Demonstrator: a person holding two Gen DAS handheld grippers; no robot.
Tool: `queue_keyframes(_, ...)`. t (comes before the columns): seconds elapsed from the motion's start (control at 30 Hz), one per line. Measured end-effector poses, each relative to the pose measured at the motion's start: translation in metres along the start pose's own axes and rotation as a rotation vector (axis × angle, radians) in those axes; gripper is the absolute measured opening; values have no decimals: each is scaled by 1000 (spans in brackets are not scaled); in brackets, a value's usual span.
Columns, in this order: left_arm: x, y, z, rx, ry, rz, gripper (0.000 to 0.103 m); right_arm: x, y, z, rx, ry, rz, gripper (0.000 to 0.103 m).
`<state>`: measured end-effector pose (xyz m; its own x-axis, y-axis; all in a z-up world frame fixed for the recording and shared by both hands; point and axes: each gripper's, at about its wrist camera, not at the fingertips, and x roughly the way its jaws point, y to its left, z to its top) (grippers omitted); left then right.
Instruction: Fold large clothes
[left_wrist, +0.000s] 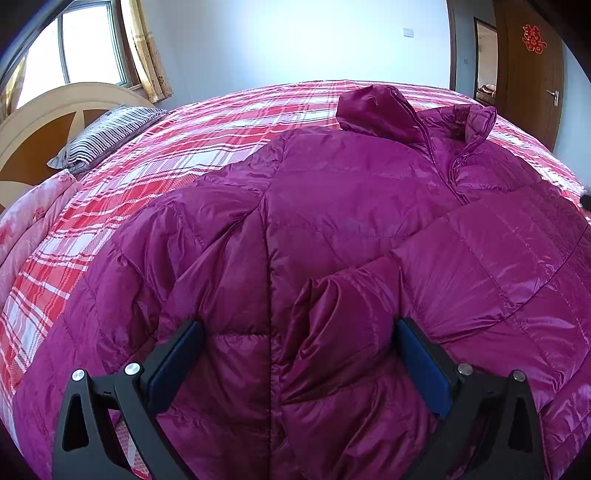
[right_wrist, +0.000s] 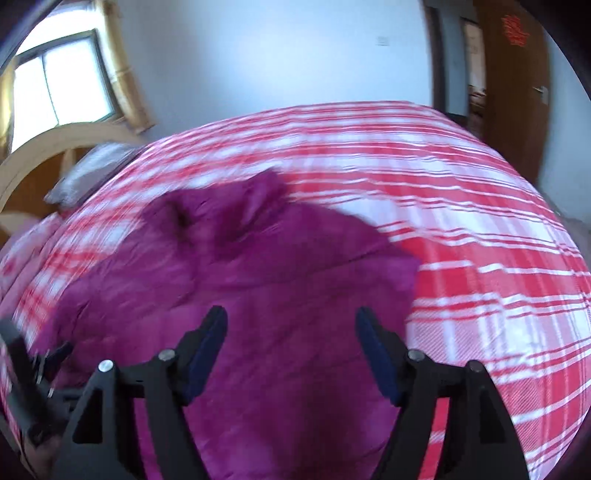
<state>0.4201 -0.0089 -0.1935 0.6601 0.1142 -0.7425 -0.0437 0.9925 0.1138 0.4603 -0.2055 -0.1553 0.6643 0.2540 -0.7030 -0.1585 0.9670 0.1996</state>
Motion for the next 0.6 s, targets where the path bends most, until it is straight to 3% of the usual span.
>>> queue_keyframes(0.2,0,0,0,0,0,-1,102,30,24,-34,-98,82,-16,75)
queue_keyframes(0.6,0,2,0,-5,4,-13,102,43,29,-50,-139,90,-81,76)
